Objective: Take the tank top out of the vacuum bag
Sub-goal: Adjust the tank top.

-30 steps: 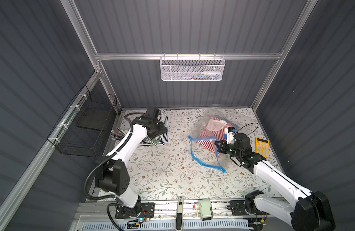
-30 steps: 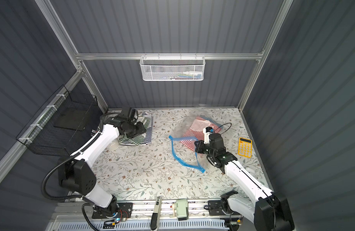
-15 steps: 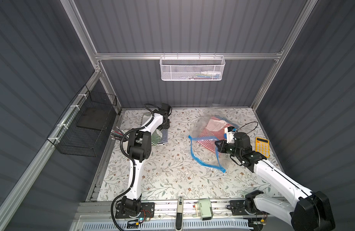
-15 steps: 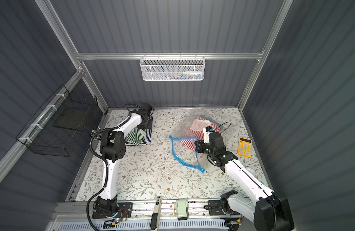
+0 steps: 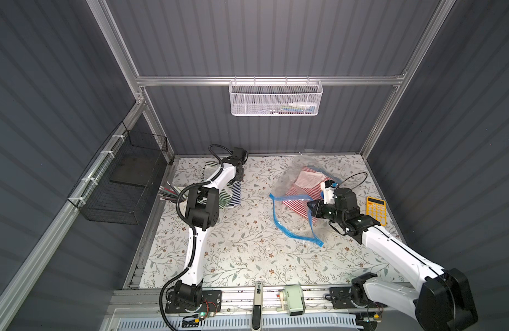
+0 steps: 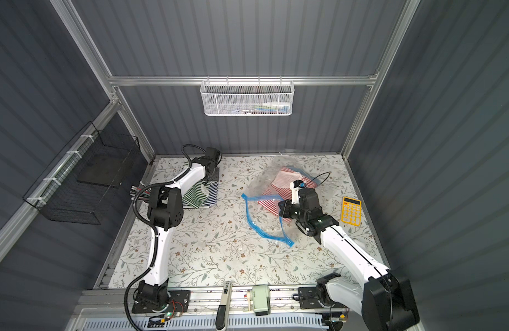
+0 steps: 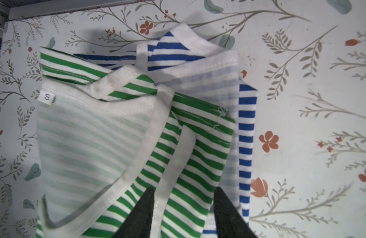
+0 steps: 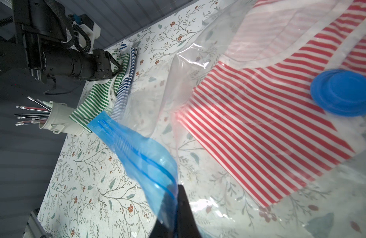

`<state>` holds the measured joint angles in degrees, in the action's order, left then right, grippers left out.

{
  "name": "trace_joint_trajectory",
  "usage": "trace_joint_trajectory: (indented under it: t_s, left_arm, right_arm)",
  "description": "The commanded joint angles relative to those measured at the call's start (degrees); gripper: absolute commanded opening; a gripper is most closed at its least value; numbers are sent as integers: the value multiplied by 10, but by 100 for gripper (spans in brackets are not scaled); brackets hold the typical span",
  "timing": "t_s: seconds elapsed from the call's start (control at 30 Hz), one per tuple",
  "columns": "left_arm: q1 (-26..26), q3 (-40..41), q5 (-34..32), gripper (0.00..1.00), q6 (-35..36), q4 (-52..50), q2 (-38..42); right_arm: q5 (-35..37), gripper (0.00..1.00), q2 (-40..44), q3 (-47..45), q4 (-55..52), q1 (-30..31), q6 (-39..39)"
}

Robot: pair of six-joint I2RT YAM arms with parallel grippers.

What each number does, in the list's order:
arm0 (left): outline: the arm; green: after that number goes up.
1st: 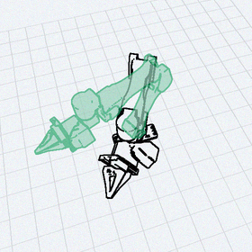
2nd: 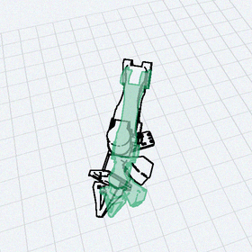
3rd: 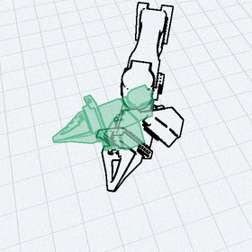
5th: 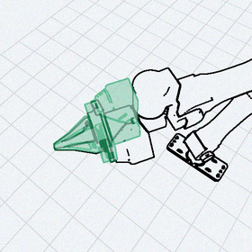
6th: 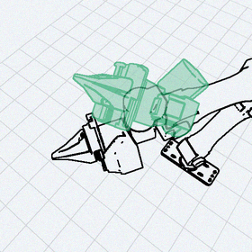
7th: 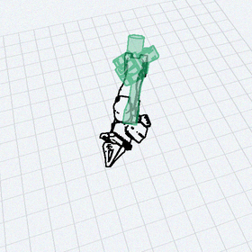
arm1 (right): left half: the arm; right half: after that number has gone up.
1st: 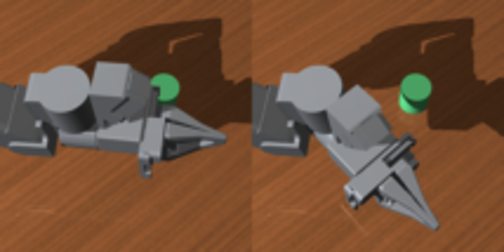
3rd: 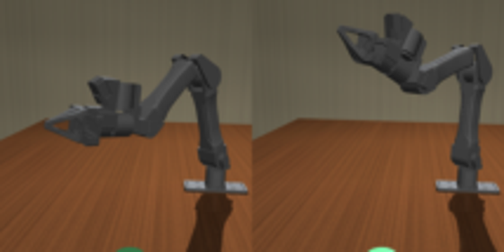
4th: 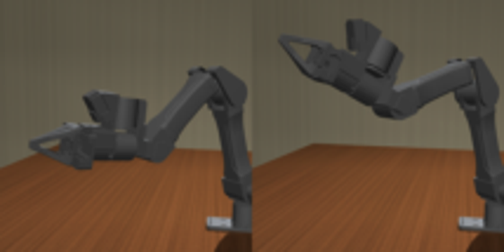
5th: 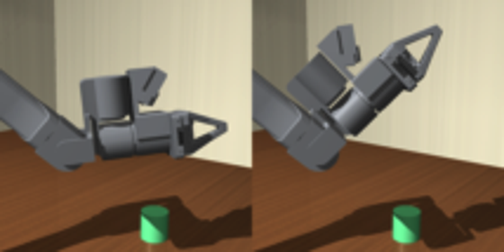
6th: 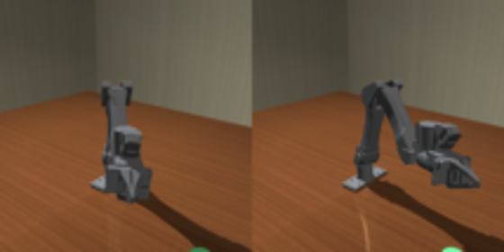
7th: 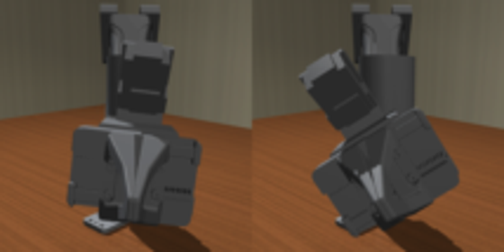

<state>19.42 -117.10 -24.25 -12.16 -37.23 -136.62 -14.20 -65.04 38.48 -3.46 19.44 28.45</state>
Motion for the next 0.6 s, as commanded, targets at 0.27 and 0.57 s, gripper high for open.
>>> trace_joint_trajectory:
  t_s: [0.27, 0.57]
  left_arm:
    - [2, -17, -38, 49, 5, 15, -42]
    - [3, 10, -62, 25, 2, 39, -18]
  right_arm:
    - [-5, 0, -11, 20, -8, -3, -8]
    - [-7, 0, -16, 18, -7, -3, -4]
